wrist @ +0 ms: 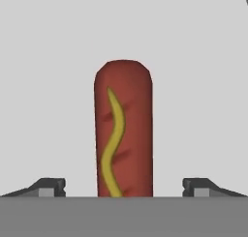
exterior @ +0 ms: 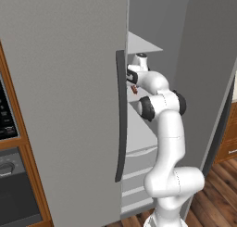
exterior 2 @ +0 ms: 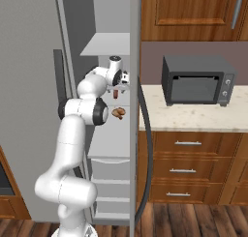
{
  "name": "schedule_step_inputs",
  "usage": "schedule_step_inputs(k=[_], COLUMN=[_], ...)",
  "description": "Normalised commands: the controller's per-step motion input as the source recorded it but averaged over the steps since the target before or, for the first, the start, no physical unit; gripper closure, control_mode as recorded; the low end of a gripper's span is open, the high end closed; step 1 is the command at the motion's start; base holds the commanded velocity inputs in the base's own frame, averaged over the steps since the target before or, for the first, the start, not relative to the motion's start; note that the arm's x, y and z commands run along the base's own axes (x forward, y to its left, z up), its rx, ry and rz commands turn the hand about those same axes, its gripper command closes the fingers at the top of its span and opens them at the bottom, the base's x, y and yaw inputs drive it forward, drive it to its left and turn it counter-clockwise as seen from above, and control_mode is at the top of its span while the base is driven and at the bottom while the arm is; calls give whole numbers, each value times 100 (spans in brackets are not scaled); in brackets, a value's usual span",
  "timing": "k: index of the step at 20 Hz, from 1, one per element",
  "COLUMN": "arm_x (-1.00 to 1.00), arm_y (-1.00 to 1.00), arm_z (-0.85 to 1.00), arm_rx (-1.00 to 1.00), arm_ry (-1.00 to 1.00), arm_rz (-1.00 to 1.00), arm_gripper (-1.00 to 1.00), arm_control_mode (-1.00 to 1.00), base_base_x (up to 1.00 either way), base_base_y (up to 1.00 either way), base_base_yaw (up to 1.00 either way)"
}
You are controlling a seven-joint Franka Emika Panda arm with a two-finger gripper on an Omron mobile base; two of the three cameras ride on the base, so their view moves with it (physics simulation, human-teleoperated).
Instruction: Store the hot dog in the freezer for long-term storage. Close the freezer door after placing the cooked food.
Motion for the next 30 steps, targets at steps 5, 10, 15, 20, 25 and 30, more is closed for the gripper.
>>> schedule_step_inputs(k=[5, 10, 15, 20, 25, 30], arm_x=[-17, -49, -5, -12, -46, -53], arm_y=[0, 0, 0, 1, 0, 0], arm_z=[0, -3, -46, -17, 22, 38], arm_rx=[0, -1, -3, -1, 0, 0], arm_ry=[-8, -16, -14, -18, -18, -9], arm_rz=[0, -1, 0, 0, 0, 0], arm_gripper=[-100, -100, -100, -100, -100, -100], arm_control_mode=[-100, -100, -100, -100, -100, -100], base_base_x=[0, 0, 0, 0, 0, 0], base_base_y=[0, 0, 0, 0, 0, 0], base_base_yaw=[0, 0, 0, 0, 0, 0])
